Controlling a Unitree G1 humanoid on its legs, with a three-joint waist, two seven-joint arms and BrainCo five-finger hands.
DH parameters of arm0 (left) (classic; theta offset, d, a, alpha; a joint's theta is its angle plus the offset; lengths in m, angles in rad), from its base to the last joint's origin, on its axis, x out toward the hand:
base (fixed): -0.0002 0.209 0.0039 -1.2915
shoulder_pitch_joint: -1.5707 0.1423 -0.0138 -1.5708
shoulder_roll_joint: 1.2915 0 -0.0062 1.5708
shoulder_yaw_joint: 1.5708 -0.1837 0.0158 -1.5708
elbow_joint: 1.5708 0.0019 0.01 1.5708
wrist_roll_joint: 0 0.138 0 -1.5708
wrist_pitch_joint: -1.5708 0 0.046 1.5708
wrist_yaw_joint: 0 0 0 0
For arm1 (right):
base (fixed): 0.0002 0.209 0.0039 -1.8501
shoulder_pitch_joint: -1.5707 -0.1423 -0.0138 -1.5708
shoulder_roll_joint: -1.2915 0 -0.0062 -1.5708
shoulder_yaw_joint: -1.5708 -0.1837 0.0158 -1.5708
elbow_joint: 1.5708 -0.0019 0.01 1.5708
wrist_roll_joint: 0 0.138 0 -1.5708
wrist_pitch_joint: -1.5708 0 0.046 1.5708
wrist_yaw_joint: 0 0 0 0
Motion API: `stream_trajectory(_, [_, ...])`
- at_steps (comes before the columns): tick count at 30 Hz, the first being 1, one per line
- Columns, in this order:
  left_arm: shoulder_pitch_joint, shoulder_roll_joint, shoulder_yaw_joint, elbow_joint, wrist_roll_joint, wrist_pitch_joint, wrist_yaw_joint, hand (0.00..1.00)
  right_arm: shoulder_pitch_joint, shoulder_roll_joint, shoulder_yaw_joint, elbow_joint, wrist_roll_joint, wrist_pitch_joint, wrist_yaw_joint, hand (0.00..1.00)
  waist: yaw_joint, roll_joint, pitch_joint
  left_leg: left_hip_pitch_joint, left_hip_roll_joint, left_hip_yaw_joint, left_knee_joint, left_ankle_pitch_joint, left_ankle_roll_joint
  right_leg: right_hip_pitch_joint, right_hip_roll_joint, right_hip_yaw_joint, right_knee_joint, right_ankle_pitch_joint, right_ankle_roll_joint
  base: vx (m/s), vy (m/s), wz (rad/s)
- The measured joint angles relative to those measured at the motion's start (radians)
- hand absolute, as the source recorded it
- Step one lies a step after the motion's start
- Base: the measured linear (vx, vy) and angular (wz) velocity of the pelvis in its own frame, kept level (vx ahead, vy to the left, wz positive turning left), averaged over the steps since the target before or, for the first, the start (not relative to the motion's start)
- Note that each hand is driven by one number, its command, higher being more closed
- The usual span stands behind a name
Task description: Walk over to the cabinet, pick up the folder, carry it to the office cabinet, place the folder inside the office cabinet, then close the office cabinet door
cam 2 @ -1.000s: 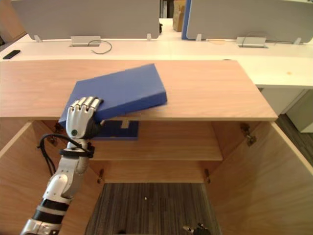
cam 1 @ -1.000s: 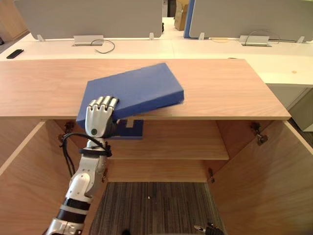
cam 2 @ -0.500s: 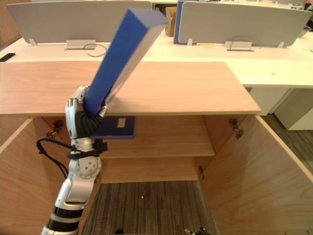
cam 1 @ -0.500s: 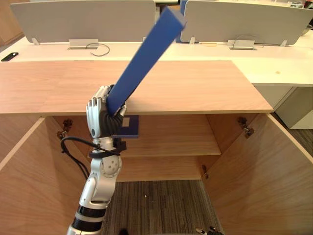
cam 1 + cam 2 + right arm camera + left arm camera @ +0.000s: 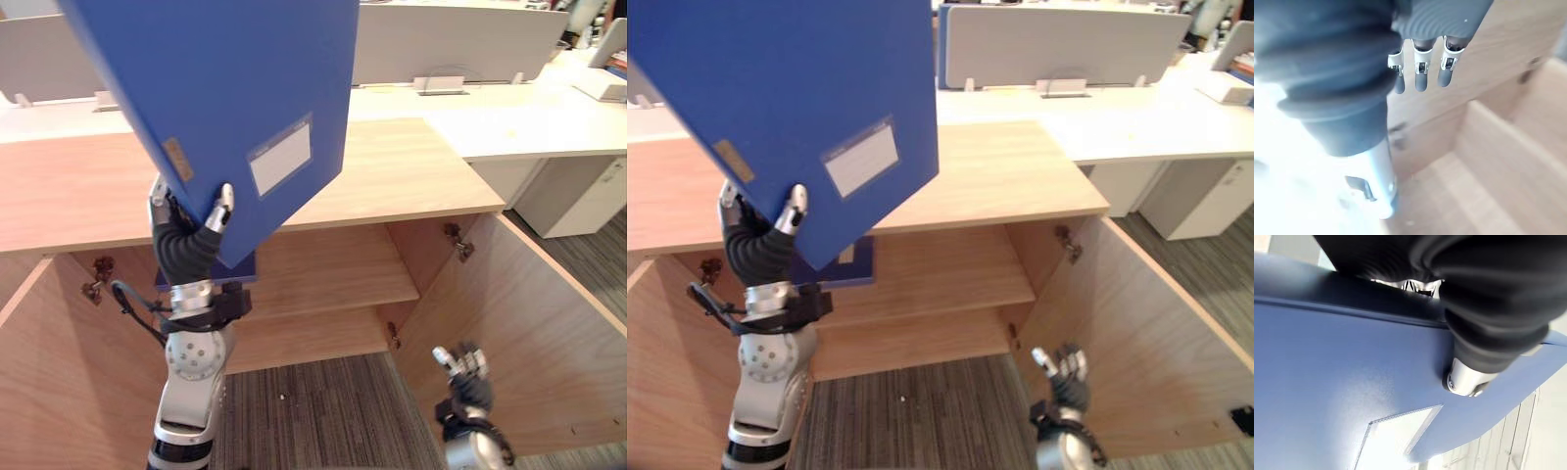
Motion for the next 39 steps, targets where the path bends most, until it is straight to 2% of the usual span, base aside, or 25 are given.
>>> stream_trajectory(2, [0.000,0.001,0.043,0.000,-0.077,-0.017,-0.036,1.00,-0.001,0.000,-0.073,-0.190,-0.062,-0.025,-0.017,0.00,-0.013,0.007,-0.002,0.001,-0.001,0.019,0.003,-0.002,0.000,-0.013,0.000,0.019,0.001,0.006,0.002,-0.03,0.039,-0.27])
stream_trajectory(7, [-0.006,0.008,0.090,0.004,-0.146,-0.018,-0.082,1.00,-0.133,-0.060,-0.160,-0.360,-0.110,-0.079,-0.030,0.00,-0.025,0.017,-0.003,0.017,0.000,0.054,0.004,0.000,0.003,-0.015,0.003,0.058,-0.006,0.023,0.007,-0.01,0.037,-0.24])
stream_trajectory(10, [-0.022,0.059,0.089,0.056,-0.166,-0.020,-0.124,1.00,-0.249,-0.211,-0.120,-0.370,-0.102,-0.087,-0.009,0.00,-0.021,0.024,-0.007,0.018,-0.002,0.053,0.003,0.001,0.004,-0.015,0.002,0.059,-0.008,0.028,0.009,-0.02,0.025,-0.01])
stream_trajectory(12, [-0.045,0.114,0.084,0.126,-0.183,-0.019,-0.155,1.00,-0.336,-0.390,-0.035,-0.366,-0.032,-0.088,0.050,0.00,-0.014,0.036,-0.014,0.017,-0.003,0.049,0.003,0.001,0.005,-0.013,0.001,0.059,-0.013,0.029,0.011,-0.04,0.035,0.03])
stream_trajectory(13, [-0.052,0.130,0.080,0.142,-0.185,-0.019,-0.162,1.00,-0.356,-0.437,-0.010,-0.363,-0.008,-0.088,0.071,0.00,-0.012,0.038,-0.016,0.017,-0.004,0.047,0.003,0.002,0.005,-0.013,0.001,0.058,-0.013,0.029,0.011,-0.03,0.032,0.04])
stream_trajectory(15, [-0.067,0.186,0.056,0.176,-0.200,-0.019,-0.191,1.00,-0.438,-0.589,0.082,-0.308,0.093,-0.087,0.146,0.00,-0.009,0.039,-0.017,0.017,-0.004,0.043,0.003,0.004,0.007,-0.011,0.001,0.057,-0.012,0.030,0.012,-0.02,0.029,0.04])
stream_trajectory(20, [-0.107,0.285,-0.006,0.212,-0.261,-0.018,-0.240,1.00,-0.604,-0.821,0.261,-0.105,0.301,-0.064,0.232,0.00,0.007,0.038,-0.018,0.015,-0.006,0.033,0.003,0.010,0.011,-0.004,-0.002,0.049,-0.012,0.034,0.016,0.00,0.028,0.06])
stream_trajectory(23, [-0.134,0.325,-0.043,0.245,-0.298,-0.018,-0.259,1.00,-0.687,-0.920,0.353,0.007,0.431,-0.039,0.260,0.00,0.013,0.038,-0.019,0.005,-0.008,0.000,0.002,0.019,0.013,0.006,-0.005,0.017,-0.014,0.034,0.016,-0.02,0.016,0.28])
stream_trajectory(26, [-0.145,0.358,-0.079,0.265,-0.324,-0.018,-0.269,1.00,-0.755,-0.981,0.420,0.071,0.553,-0.014,0.284,0.00,0.029,0.038,-0.021,-0.008,-0.008,-0.023,-0.001,0.030,0.015,0.008,-0.005,-0.005,-0.015,0.034,0.016,-0.04,0.005,0.28])
stream_trajectory(30, [-0.165,0.370,-0.115,0.286,-0.338,-0.018,-0.281,1.00,-0.813,-1.003,0.485,0.099,0.649,0.007,0.309,0.00,0.042,0.038,-0.022,-0.018,-0.011,-0.057,-0.001,0.044,0.016,0.018,-0.008,-0.040,-0.016,0.034,0.016,-0.03,0.010,0.22])
stream_trajectory(35, [-0.192,0.376,-0.143,0.287,-0.341,-0.018,-0.295,1.00,-0.886,-0.999,0.569,0.157,0.699,0.025,0.317,0.00,0.059,0.039,-0.024,-0.020,-0.010,-0.064,-0.002,0.053,0.018,0.020,-0.008,-0.046,-0.020,0.040,0.016,-0.05,0.014,0.07])
stream_trajectory(39, [-0.204,0.372,-0.145,0.287,-0.341,-0.018,-0.295,1.00,-0.926,-0.971,0.573,0.210,0.715,0.026,0.306,0.00,0.066,0.039,-0.025,-0.023,-0.010,-0.064,-0.002,0.059,0.021,0.020,-0.009,-0.046,-0.029,0.049,0.016,-0.02,0.009,0.00])
